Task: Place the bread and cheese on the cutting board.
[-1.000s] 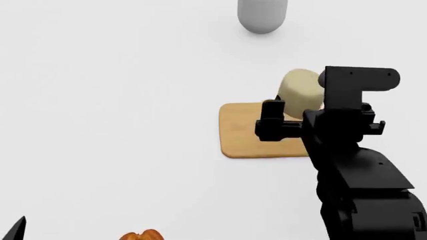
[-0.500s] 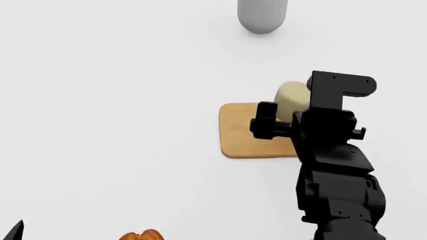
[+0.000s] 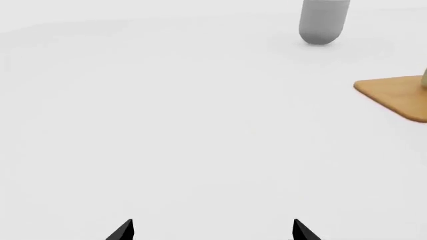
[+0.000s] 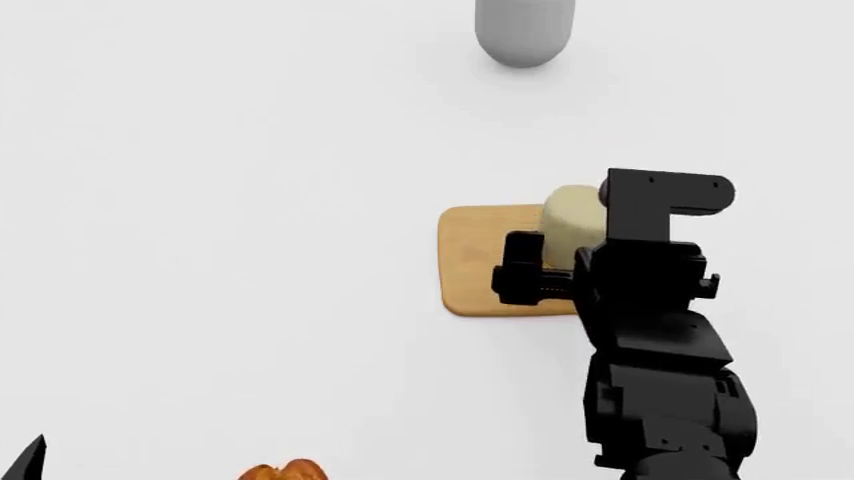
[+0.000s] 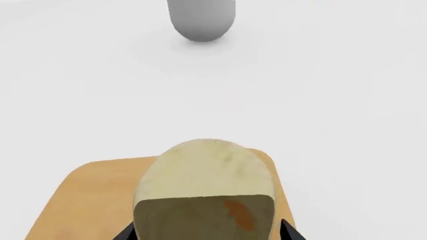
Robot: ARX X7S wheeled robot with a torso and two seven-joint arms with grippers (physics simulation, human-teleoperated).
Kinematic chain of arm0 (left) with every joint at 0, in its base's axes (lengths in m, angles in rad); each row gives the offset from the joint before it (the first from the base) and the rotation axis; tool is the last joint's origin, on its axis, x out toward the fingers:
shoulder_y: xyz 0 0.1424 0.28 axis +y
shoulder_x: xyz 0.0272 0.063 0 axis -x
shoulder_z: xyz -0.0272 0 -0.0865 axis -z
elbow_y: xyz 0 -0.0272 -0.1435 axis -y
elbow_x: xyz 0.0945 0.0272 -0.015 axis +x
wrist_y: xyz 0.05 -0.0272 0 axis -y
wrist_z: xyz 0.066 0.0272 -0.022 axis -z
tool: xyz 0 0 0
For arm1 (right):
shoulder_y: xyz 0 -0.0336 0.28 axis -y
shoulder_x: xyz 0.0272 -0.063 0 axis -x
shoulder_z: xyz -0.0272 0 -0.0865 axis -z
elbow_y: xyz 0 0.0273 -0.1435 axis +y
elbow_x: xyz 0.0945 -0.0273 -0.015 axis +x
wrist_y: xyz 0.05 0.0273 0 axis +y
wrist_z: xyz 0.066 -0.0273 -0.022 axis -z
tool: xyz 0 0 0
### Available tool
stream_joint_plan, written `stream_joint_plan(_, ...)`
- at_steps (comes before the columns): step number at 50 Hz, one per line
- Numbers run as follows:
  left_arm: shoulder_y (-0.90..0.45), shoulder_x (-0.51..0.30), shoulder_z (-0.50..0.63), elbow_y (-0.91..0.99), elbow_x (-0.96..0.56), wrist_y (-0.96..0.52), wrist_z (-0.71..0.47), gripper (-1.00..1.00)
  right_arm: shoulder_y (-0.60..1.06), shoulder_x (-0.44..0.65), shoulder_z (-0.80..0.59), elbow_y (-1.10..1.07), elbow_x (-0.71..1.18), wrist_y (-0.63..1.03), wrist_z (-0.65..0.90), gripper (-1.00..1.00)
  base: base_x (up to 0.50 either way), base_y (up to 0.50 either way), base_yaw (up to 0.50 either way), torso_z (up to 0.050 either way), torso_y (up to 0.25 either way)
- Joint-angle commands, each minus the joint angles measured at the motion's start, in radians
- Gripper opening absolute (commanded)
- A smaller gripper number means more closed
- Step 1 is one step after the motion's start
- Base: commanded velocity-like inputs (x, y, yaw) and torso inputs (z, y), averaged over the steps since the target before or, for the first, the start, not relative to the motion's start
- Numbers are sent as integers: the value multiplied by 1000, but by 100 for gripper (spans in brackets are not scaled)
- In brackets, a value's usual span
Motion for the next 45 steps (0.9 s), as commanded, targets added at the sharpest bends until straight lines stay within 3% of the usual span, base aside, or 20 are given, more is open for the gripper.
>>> stream_joint_plan(1, -1, 16, -19, 17, 16, -4, 10, 100, -7, -15, 34, 4, -93, 10, -22, 100, 0, 0, 0, 0, 0)
stream_joint_plan(14, -18, 18, -2, 17, 8, -11, -1, 100, 29, -1, 47, -7, -96, 4, -31, 100, 1, 0, 0, 0, 0)
stream_joint_plan(27, -20, 15, -2, 24, -1, -17, -9, 100, -35, 2, 38, -248, -87, 158, -31, 100, 0, 0, 0, 0, 0)
stream_joint_plan(45, -37, 11, 5, 29, -17, -32, -23, 100, -54, 9, 31, -406, -71, 261, -34, 100, 0, 0, 0, 0, 0)
